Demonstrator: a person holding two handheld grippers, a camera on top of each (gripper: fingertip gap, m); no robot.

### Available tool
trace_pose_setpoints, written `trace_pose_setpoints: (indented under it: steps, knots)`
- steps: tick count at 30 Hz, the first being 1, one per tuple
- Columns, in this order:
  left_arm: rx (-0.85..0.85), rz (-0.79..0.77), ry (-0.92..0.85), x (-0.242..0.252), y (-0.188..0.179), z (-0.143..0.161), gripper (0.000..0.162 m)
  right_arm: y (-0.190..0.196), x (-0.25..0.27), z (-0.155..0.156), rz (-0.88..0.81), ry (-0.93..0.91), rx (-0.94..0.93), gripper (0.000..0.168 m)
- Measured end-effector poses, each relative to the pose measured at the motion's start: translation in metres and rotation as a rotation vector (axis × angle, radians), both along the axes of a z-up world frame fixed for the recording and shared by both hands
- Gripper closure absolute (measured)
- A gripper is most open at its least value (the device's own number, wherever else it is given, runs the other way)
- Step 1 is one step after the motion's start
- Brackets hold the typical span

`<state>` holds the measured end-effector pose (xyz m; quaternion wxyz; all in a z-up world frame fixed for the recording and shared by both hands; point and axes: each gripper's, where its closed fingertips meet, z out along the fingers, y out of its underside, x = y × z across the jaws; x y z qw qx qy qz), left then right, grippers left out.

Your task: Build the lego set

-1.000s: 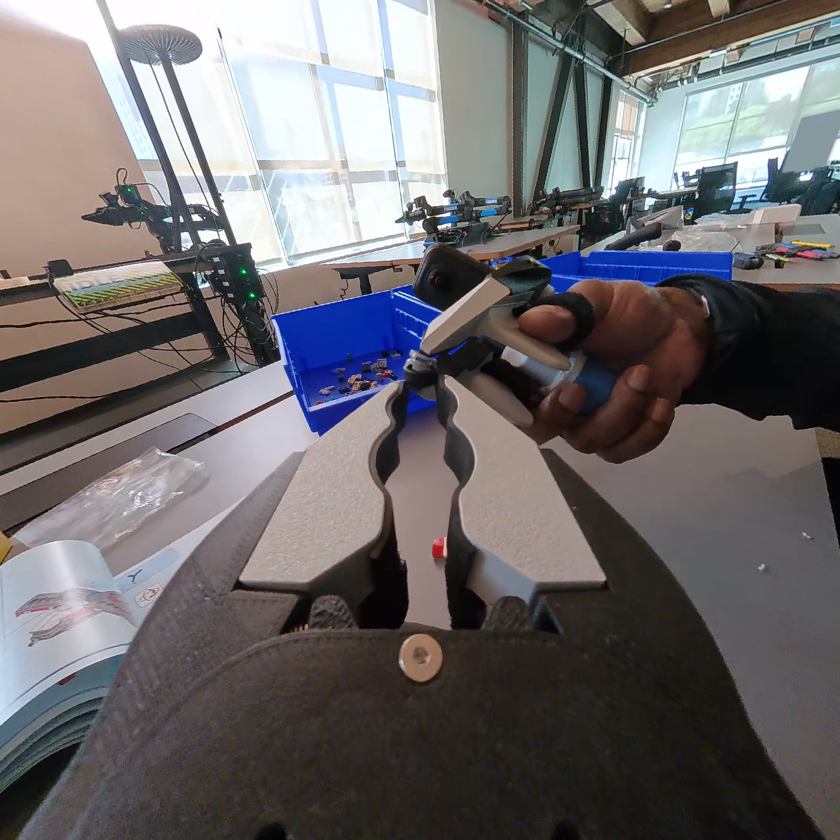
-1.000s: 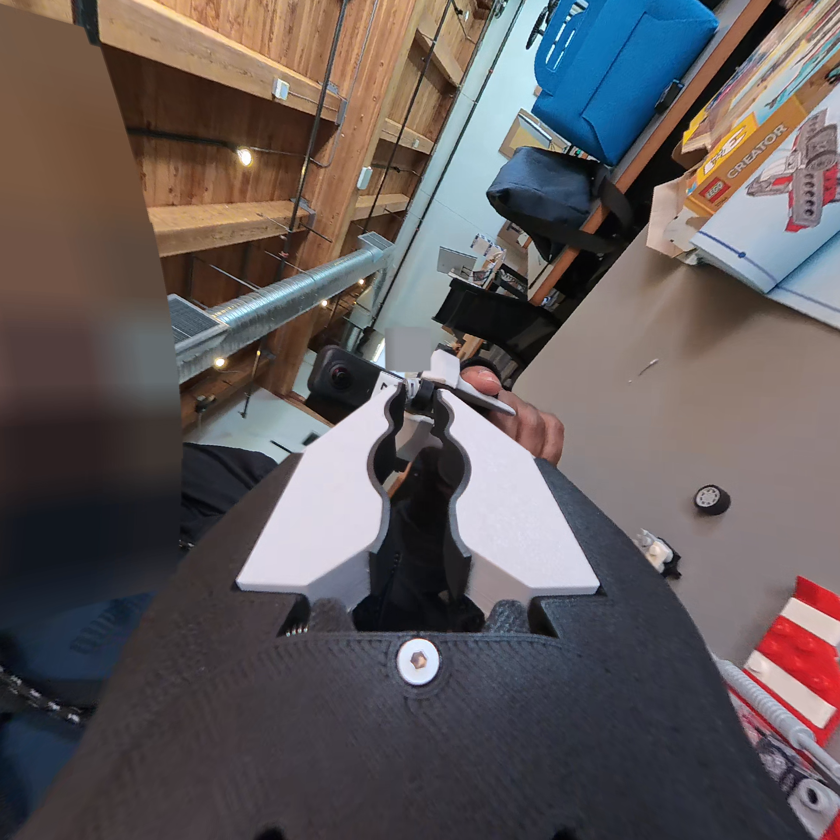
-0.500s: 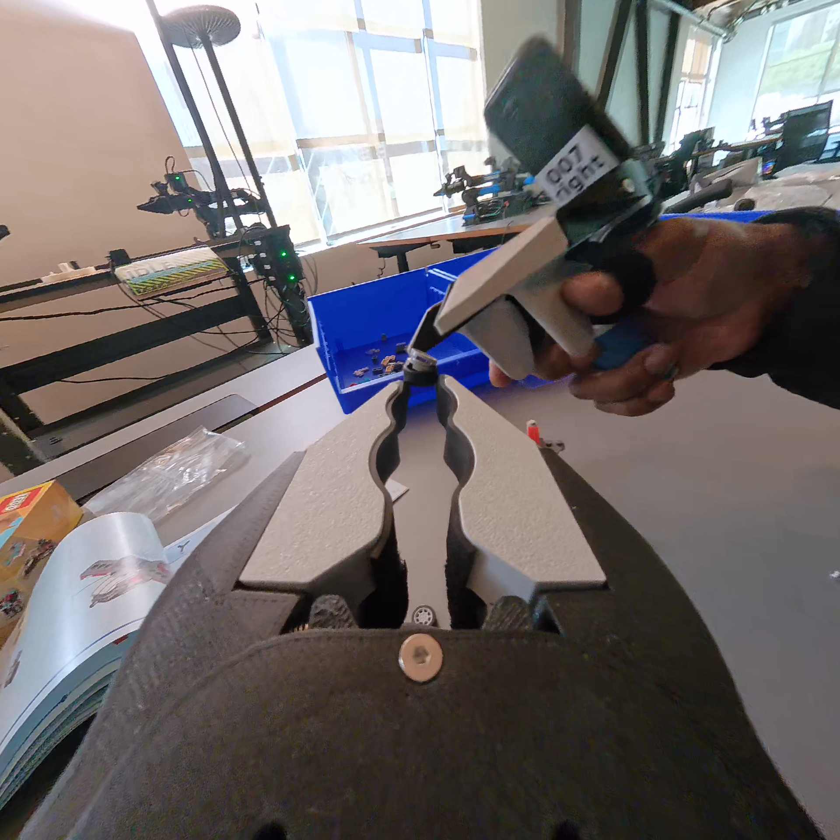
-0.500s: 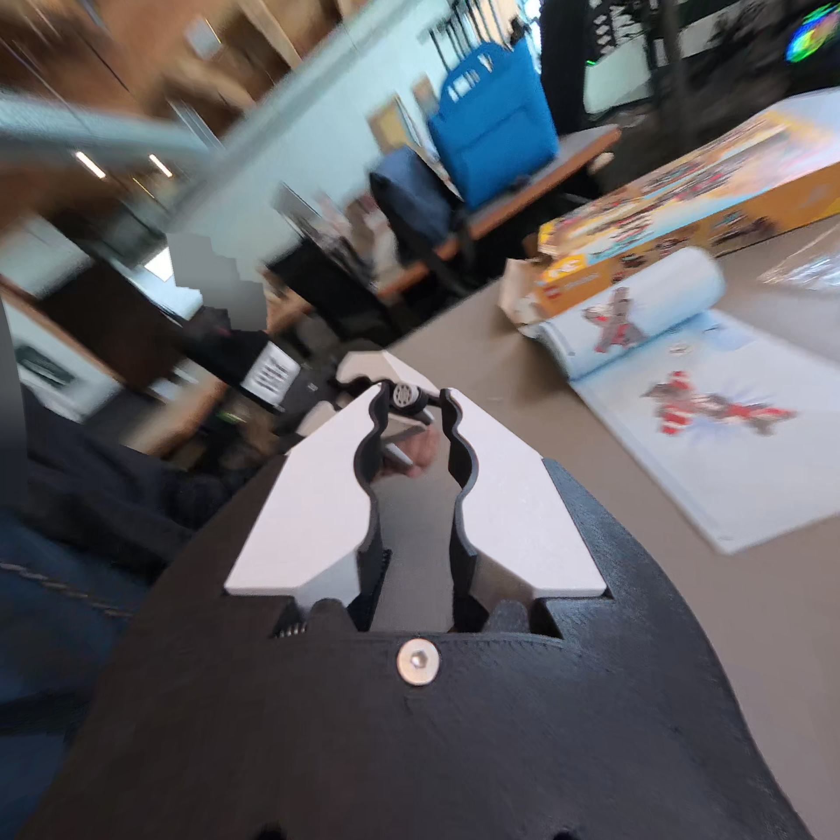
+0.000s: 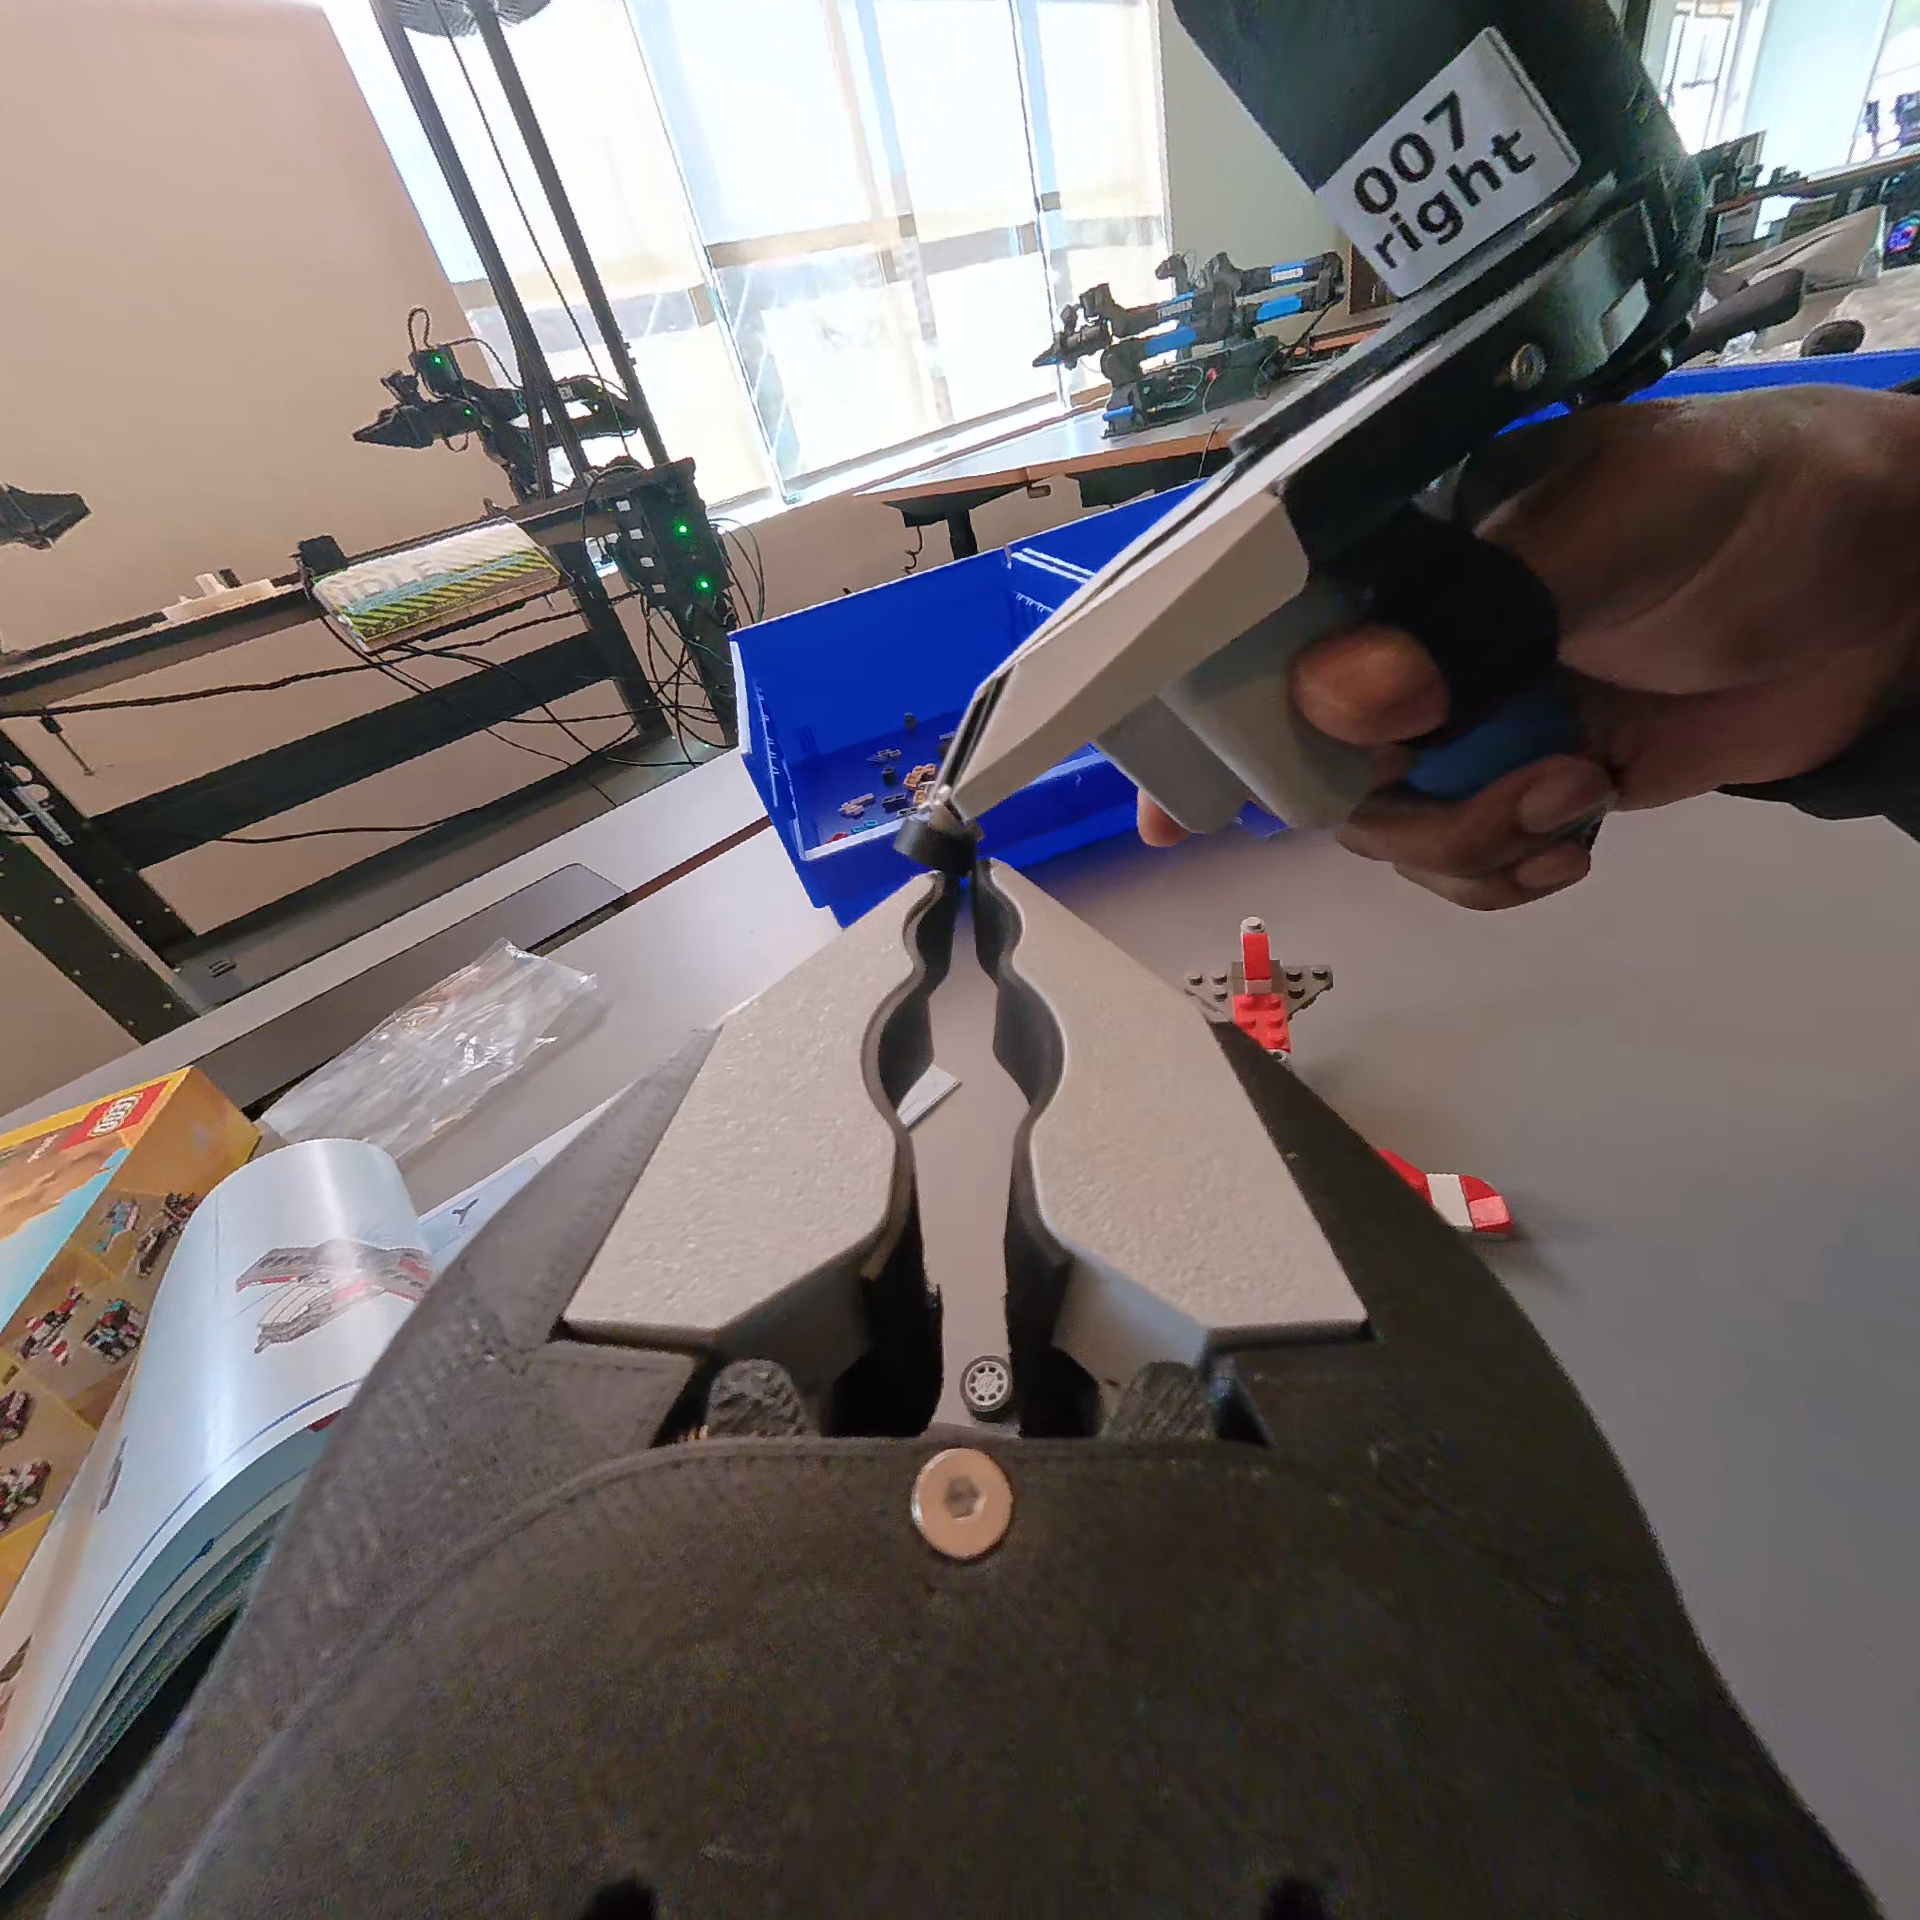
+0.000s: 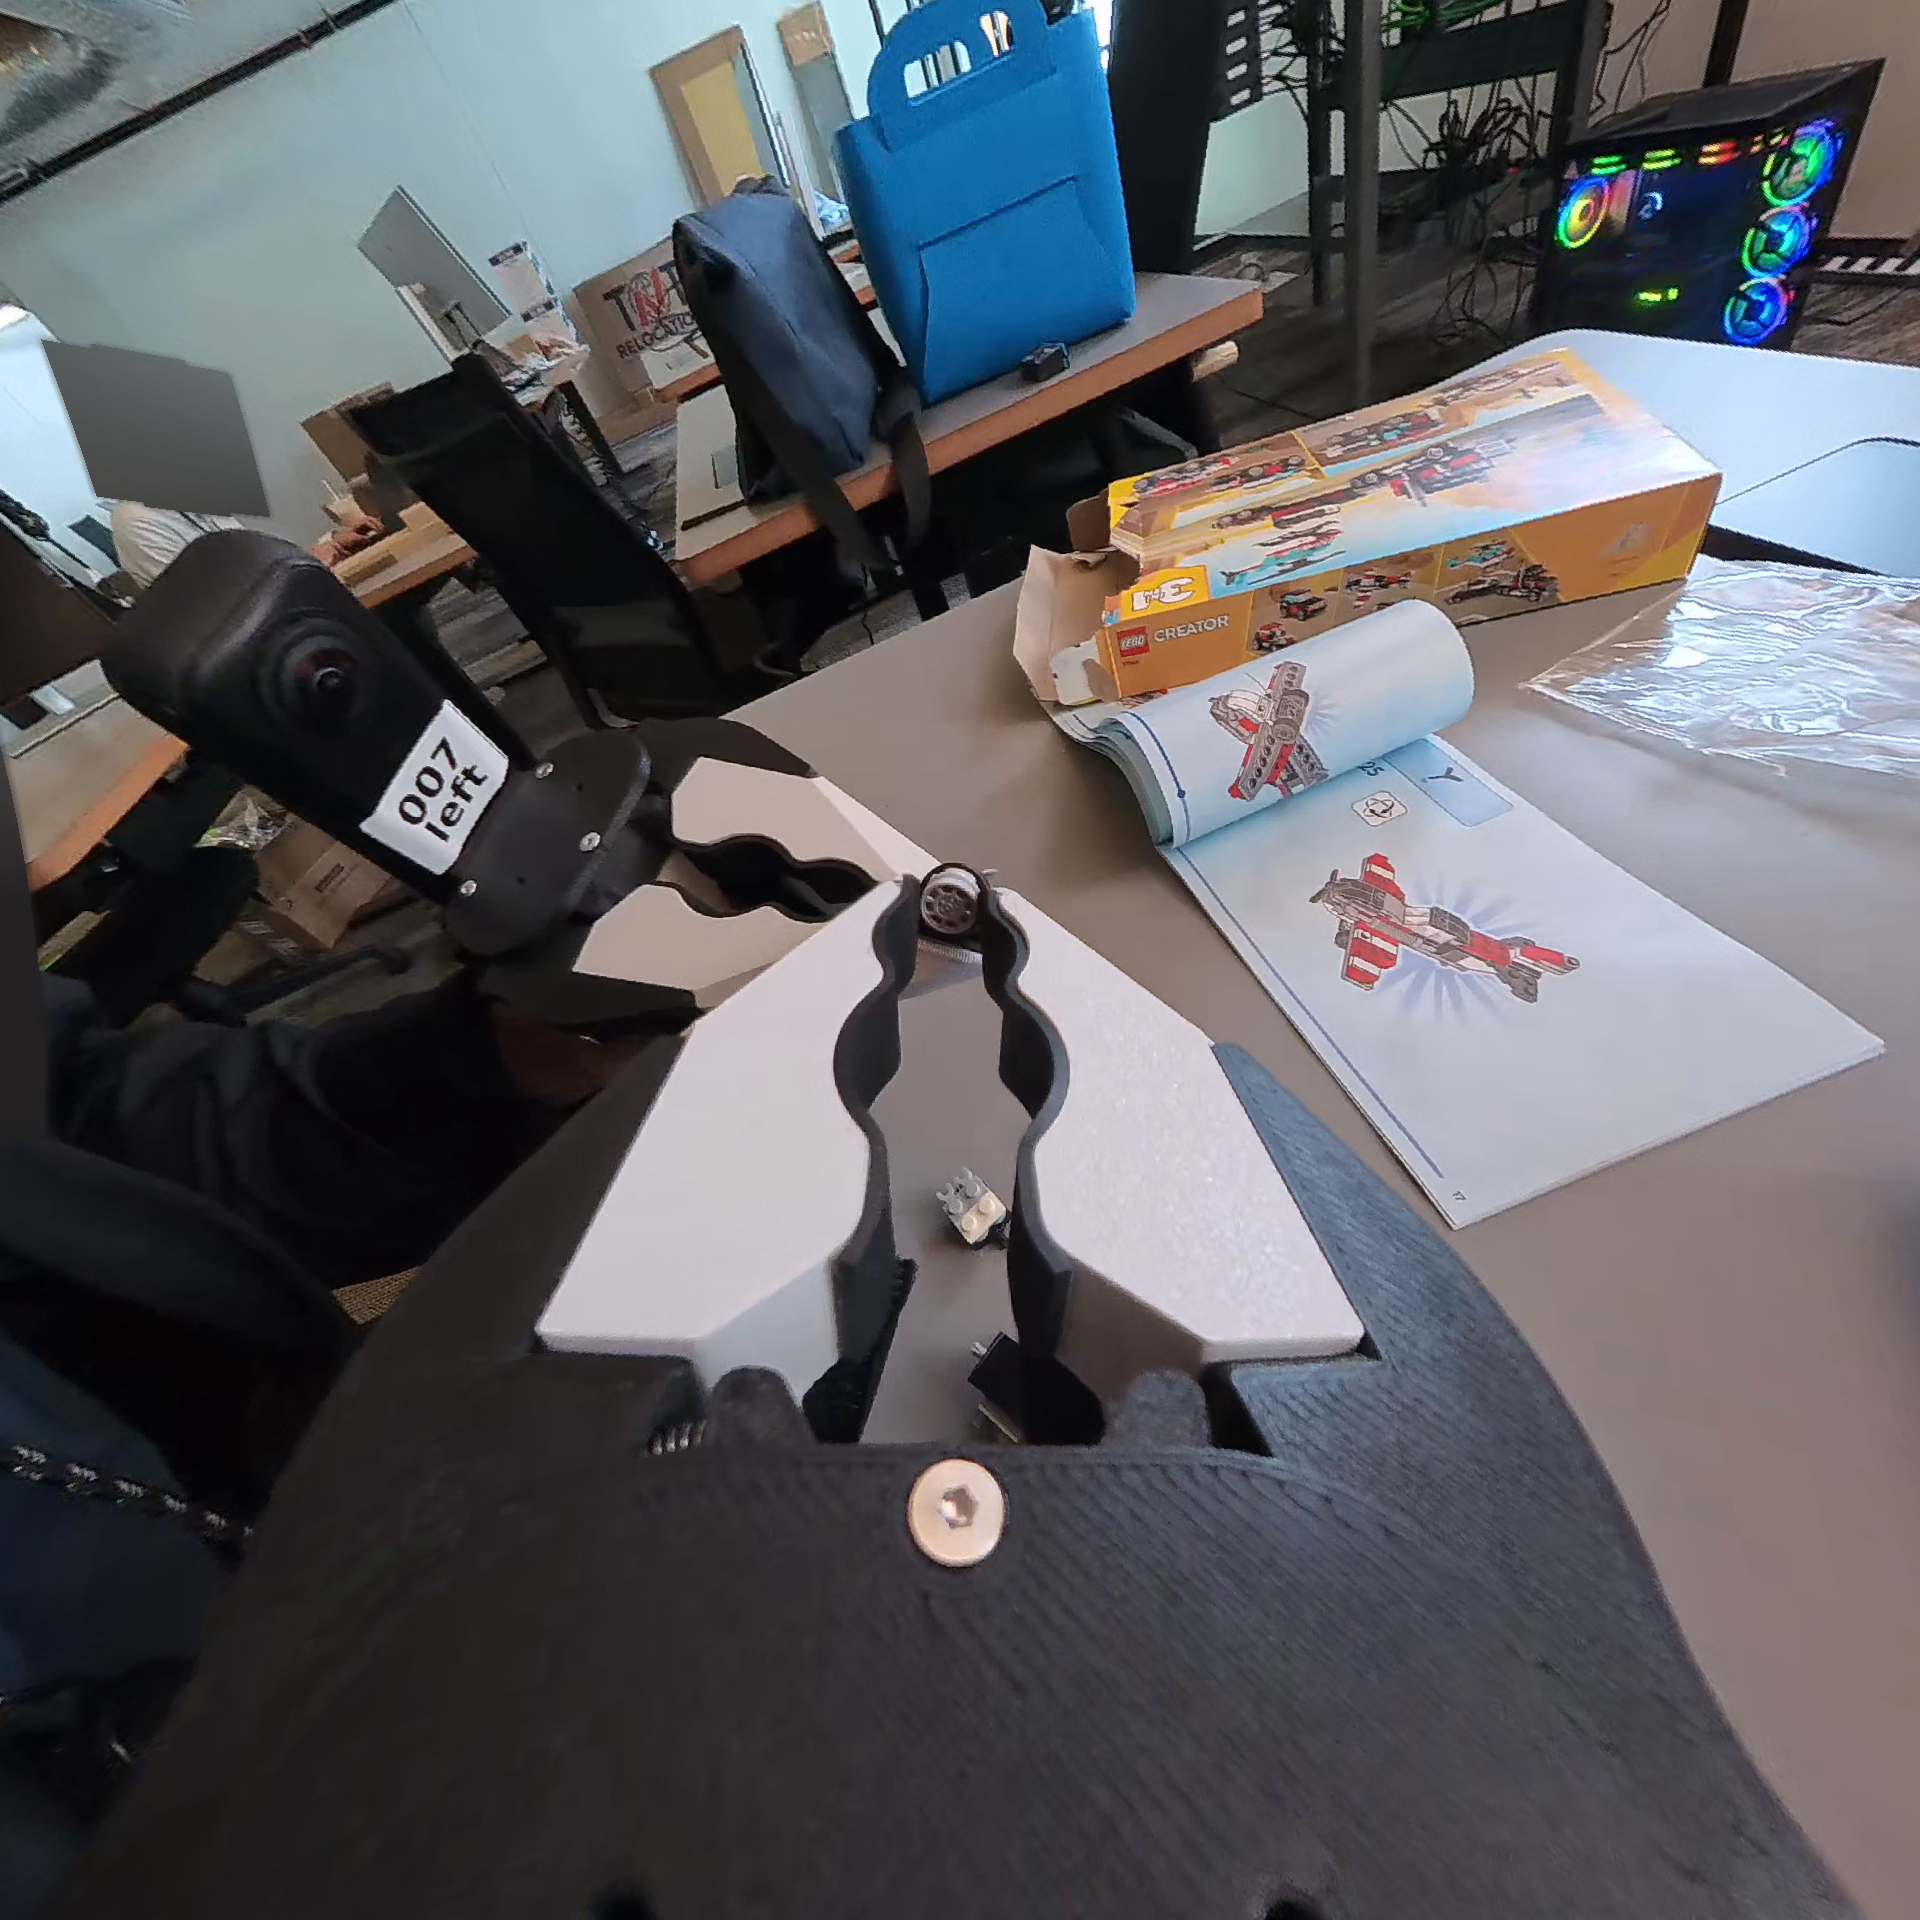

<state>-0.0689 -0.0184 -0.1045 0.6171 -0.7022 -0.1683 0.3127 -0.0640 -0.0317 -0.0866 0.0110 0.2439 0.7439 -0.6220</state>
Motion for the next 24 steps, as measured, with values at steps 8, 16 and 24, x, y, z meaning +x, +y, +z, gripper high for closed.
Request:
trace_pose_setpoints:
  steps: [8, 16, 24]
  knots:
    - [0.055, -0.026, -0.040, 0.001, 0.000, 0.001, 0.159, 0.001, 0.000, 0.000, 0.013, -0.024, -0.028, 0.158]
    - [0.194, -0.109, -0.130, 0.005, 0.002, 0.008, 0.157, 0.002, 0.002, 0.007, 0.050, -0.058, -0.102, 0.158]
    - [0.279, -0.172, -0.205, 0.009, 0.003, 0.011, 0.153, 0.002, 0.004, 0.009, 0.079, -0.079, -0.137, 0.158]
